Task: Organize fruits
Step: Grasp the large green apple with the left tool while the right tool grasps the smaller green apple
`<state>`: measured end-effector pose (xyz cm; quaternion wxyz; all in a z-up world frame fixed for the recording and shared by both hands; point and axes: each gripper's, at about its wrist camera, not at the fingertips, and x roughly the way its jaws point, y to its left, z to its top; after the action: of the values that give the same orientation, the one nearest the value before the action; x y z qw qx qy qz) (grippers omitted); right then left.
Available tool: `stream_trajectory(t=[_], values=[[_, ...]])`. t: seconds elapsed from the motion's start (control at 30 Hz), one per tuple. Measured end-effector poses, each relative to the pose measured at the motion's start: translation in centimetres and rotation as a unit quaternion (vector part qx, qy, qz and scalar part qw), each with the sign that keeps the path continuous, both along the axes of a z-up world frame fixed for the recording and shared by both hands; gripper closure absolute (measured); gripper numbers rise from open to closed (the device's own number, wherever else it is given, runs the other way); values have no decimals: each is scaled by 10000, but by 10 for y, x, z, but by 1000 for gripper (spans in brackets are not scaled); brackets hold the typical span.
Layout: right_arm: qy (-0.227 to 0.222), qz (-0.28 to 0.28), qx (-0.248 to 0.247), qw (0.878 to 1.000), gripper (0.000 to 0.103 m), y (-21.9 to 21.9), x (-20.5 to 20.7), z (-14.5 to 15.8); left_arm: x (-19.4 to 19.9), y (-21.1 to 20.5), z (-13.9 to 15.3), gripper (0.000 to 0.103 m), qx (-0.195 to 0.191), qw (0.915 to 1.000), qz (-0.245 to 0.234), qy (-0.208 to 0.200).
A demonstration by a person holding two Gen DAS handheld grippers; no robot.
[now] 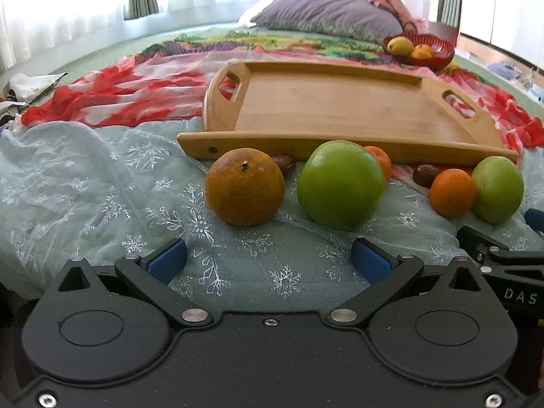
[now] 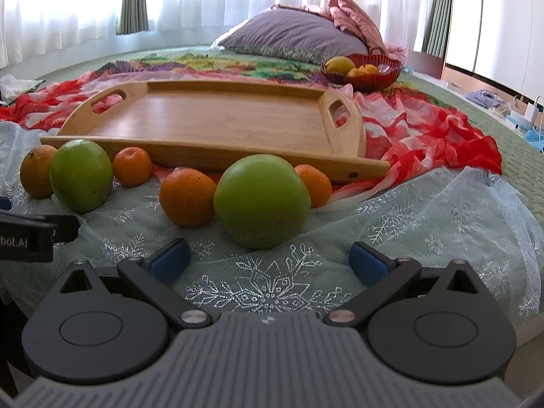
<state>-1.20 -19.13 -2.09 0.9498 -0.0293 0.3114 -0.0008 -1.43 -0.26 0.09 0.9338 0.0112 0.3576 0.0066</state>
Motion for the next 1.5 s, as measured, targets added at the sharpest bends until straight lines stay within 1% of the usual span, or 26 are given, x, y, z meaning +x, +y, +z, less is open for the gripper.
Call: stream_trajectory(t=[0.07, 0.1, 0.13, 0.2, 0.27, 0.33, 0.4, 0.5, 0.57, 0.63, 0.8, 0.87, 0.93, 0.97, 1.03, 1.1, 1.2, 1.27, 1.37, 1.43, 1.5], values=[[-120, -13, 15, 9999, 0, -2, -1, -1, -4, 0, 1, 0, -12, 9999, -89, -71], [-200, -3, -3, 9998, 0, -2, -4, -1, -7, 1, 3, 4, -71, 9997, -179, -130], [-244, 25, 0, 9997, 0, -2, -7, 0, -10, 1, 5, 11, -136, 9995, -228, -195], [-371, 139, 47, 9992, 1, -3, -11, 2, -15, 1, 9, 15, -261, 9986, -304, -332], [-496, 245, 97, 9984, 5, -4, -13, 4, -17, 1, 12, 22, -351, 9976, -390, -457], [-641, 296, 132, 9974, 10, -4, -15, 6, -19, 0, 17, 37, -372, 9965, -447, -593], [-810, 319, 202, 9960, 13, -5, -16, 10, -21, -2, 22, 42, -372, 9951, -521, -750], [-959, 310, 201, 9947, 20, -6, -13, 16, -23, -6, 29, 53, -351, 9920, -729, -972], [-926, 329, 123, 9951, 29, -6, -9, 18, -21, -12, 31, 53, -245, 9909, -890, -975], [-890, 349, 61, 9954, 34, -6, -7, 18, -18, -15, 28, 53, -193, 9909, -955, -929], [-867, 495, -55, 9950, 35, -6, -6, 17, -7, -17, 20, 53, -369, 9911, -974, -827], [-867, 530, -50, 9948, 34, -6, -6, 16, -3, -19, 18, 51, -319, 9910, -978, -857], [-864, 577, -15, 9946, 34, -8, -4, 15, 2, -22, 15, 46, -202, 9906, -1017, -895], [-872, 601, 27, 9944, 31, -9, -3, 15, 4, -24, 13, 46, -166, 9903, -1043, -905], [-887, 634, 134, 9939, 30, -13, 0, 14, 10, -26, 8, 46, -115, 9909, -1029, -866], [-879, 637, 277, 9937, 30, -16, 4, 14, 14, -27, 4, 46, -179, 9916, -997, -806], [-842, 674, 436, 9932, 30, -20, 7, 15, 15, -26, 3, 48, -204, 9916, -932, -872], [-817, 756, 462, 9927, 43, -21, 6, 16, 13, -24, 4, 48, -265, 9919, -869, -893], [-778, 706, 727, 9918, 44, -26, 5, 18, 12, -23, 8, 48, -302, 9913, -855, -952], [-799, 636, 945, 9903, 44, -31, 3, 21, 10, -23, 12, 48, -297, 9904, -844, -1050], [-861, 522, 1056, 9893, 44, -34, 3, 23, 10, -22, 19, 48, -311, 9894, -826, -1155]])
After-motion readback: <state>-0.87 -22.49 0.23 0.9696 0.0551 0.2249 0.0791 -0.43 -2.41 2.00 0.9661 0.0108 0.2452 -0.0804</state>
